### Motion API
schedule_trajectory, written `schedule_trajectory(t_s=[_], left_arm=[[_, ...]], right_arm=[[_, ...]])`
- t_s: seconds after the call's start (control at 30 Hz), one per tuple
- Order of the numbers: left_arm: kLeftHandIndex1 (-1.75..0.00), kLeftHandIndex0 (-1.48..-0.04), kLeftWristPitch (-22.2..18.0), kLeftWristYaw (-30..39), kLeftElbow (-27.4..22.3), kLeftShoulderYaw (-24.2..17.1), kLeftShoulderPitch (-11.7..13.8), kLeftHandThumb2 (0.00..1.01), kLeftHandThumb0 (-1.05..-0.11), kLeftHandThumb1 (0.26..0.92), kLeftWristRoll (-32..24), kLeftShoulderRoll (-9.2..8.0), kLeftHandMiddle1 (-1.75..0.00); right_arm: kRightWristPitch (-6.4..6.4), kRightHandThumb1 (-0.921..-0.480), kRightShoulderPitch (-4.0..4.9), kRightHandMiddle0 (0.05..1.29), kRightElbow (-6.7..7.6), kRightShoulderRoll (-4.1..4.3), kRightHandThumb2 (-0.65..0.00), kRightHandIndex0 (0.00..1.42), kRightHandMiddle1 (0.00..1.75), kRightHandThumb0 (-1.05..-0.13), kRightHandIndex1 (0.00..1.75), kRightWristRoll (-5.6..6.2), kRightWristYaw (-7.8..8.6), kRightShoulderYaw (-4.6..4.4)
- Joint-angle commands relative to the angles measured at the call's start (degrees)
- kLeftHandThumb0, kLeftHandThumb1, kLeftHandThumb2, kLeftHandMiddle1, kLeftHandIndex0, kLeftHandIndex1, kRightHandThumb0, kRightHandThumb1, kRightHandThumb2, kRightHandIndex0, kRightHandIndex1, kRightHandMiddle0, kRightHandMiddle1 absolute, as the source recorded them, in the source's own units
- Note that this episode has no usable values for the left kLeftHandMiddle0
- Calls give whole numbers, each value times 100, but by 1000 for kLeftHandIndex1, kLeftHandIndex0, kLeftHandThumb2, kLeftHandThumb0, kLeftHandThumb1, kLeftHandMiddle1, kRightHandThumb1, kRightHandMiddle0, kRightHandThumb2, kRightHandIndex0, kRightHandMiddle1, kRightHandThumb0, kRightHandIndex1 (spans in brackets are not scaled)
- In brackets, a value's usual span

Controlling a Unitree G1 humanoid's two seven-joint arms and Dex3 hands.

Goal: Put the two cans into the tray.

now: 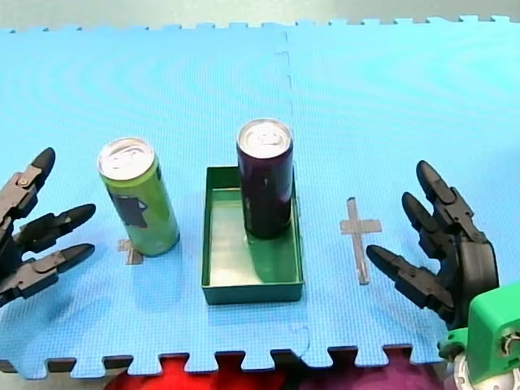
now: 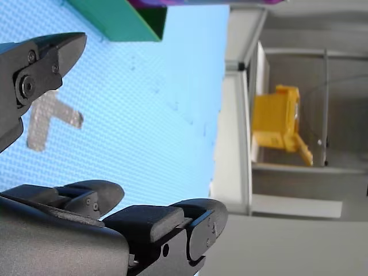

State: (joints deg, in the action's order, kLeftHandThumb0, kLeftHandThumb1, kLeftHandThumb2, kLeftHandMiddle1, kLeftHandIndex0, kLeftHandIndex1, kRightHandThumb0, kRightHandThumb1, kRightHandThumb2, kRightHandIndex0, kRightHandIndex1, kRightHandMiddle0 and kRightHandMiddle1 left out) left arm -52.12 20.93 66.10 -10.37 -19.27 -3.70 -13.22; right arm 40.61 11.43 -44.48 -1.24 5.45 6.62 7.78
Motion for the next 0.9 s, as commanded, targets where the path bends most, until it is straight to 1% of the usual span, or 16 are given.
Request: schedule_trajectory(t_s=[0.0, 0.27, 0.43, 0.5, 0.53, 0.57, 0.6, 0.67, 0.73, 0.87], left_arm=[[0, -70, 14, 13, -10, -6, -10, 17, -1048, 887, -32, -14, 0], [0, -58, 126, -44, -134, 5, 61, 14, -1048, 894, -34, 8, 0], [0, -53, 357, -136, -348, 52, 135, 13, -1048, 899, 1, 5, 0], [0, -51, 392, -249, -408, 73, 145, 14, -1048, 902, 50, 10, 0], [0, -50, 350, -427, -416, 104, 145, 14, -1048, 904, 154, 3, 0], [0, -50, 254, -751, -413, 164, 146, 17, -1048, 911, 368, -19, 0], [0, -51, 176, -1011, -406, 213, 147, 48, -1048, 917, 538, -35, 0], [-1, -52, 52, -1402, -371, 280, 141, 71, -1048, 920, 786, -48, 0], [-2, -55, -35, -1593, -332, 305, 132, 102, -1048, 921, 892, -46, 0], [-3, -57, -124, -1683, -251, 315, 103, 133, -1048, 921, 875, -22, 0]], right_arm=[[29, -692, 5, 367, 14, 23, -1, 431, 0, -772, 0, 2, -26, 10], [48, -692, 1, 356, -1, 28, 0, 425, 0, -774, 0, 11, -18, 13], [53, -692, -8, 354, 14, 30, 0, 422, 0, -774, 0, 29, 5, 15], [50, -692, -1, 354, 5, 30, 0, 421, 0, -773, 0, 31, 8, 17], [46, -692, 5, 353, -1, 31, 0, 421, 0, -773, 0, 32, 9, 18], [41, -692, 10, 353, -3, 32, 0, 420, 0, -773, 0, 33, 9, 19], [37, -692, 12, 353, -3, 33, 0, 419, 0, -772, 0, 33, 9, 20], [35, -692, 18, 352, -11, 34, 0, 418, 0, -771, 0, 31, 6, 21], [36, -692, 19, 352, -11, 32, 0, 417, 0, -769, 0, 29, 4, 22], [31, -692, 13, 352, 2, 30, 0, 417, 0, -765, 0, 26, 1, 19]])
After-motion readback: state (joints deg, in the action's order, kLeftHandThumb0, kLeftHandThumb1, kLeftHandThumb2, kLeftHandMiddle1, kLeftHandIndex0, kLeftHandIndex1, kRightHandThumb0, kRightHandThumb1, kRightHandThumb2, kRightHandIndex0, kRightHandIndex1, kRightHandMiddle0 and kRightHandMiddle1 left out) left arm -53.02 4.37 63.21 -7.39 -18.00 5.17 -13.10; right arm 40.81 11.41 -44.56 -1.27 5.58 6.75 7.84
